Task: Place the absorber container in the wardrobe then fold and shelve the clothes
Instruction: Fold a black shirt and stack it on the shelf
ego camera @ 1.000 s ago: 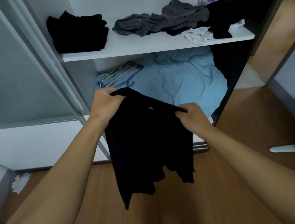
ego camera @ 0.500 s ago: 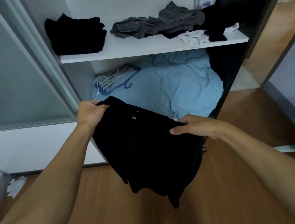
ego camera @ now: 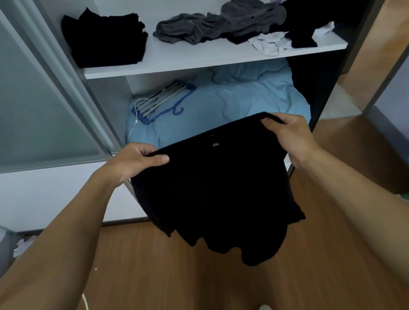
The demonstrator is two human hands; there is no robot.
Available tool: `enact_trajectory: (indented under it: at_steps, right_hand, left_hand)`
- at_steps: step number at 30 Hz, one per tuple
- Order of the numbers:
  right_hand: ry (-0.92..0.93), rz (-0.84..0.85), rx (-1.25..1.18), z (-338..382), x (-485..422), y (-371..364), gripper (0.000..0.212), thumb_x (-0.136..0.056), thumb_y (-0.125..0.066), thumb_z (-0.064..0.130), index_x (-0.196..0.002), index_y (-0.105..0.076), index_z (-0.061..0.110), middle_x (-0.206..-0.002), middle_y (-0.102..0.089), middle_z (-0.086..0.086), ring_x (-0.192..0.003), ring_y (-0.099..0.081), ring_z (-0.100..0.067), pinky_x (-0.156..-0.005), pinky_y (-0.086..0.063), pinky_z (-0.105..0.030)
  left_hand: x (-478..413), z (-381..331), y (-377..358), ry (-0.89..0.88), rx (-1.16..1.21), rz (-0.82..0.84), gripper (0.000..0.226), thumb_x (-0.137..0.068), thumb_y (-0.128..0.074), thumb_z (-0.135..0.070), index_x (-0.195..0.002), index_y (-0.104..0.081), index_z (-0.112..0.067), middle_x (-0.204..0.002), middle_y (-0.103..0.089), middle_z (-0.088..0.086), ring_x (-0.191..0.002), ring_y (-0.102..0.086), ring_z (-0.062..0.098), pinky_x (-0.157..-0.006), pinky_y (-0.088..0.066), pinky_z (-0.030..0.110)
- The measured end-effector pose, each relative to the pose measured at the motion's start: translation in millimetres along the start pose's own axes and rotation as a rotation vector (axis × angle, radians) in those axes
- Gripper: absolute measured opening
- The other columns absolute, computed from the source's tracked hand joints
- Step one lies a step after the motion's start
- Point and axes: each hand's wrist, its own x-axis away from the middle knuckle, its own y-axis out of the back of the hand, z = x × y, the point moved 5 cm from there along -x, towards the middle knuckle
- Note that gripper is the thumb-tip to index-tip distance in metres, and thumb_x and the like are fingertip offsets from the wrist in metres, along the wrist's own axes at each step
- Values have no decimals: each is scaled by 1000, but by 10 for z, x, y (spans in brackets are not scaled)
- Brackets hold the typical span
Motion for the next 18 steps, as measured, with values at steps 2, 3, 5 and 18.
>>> enact_trajectory:
  at_steps: [2,3,5,18]
  right_hand:
    - [-11,-53,-12,-10,-32,74,16,-92,-69,17,-82,-80,23,-83,-78,-2,-75,-75,-15,-65,-58,-21]
    - [-4,-81,4,-12,-41,115,18,-92,-69,17,-80,-81,25,-82,-78,-1,-74,-75,-14,-65,-59,-21]
    - [19,-140,35,-20,-50,177,22,-92,-70,18,-74,-80,27,-74,-76,4,-68,-72,-11,-62,-58,-20]
    - [-265,-169,263,-473,112,-57,17,-95,-52,20,-84,-55,8,-84,-60,-12,-85,-63,-32,-78,-53,-43]
  left_hand:
    - [36,-17,-84,-32,-36,97,14,-71,-84,-36,-72,-74,-26,-68,-71,-8,-63,-66,5,-54,-47,11]
    - [42,-10,-108,-40,-38,124,10,-75,-83,-31,-73,-74,-27,-69,-71,-9,-64,-66,4,-55,-46,10]
    - [48,-4,-135,-56,-23,120,11,-78,-80,-34,-76,-74,-25,-70,-70,-9,-65,-65,4,-57,-45,11]
    - [2,-213,-815,126,618,-61,28,-92,-68,-35,-97,-78,-9,-94,-78,11,-80,-74,21,-67,-59,23]
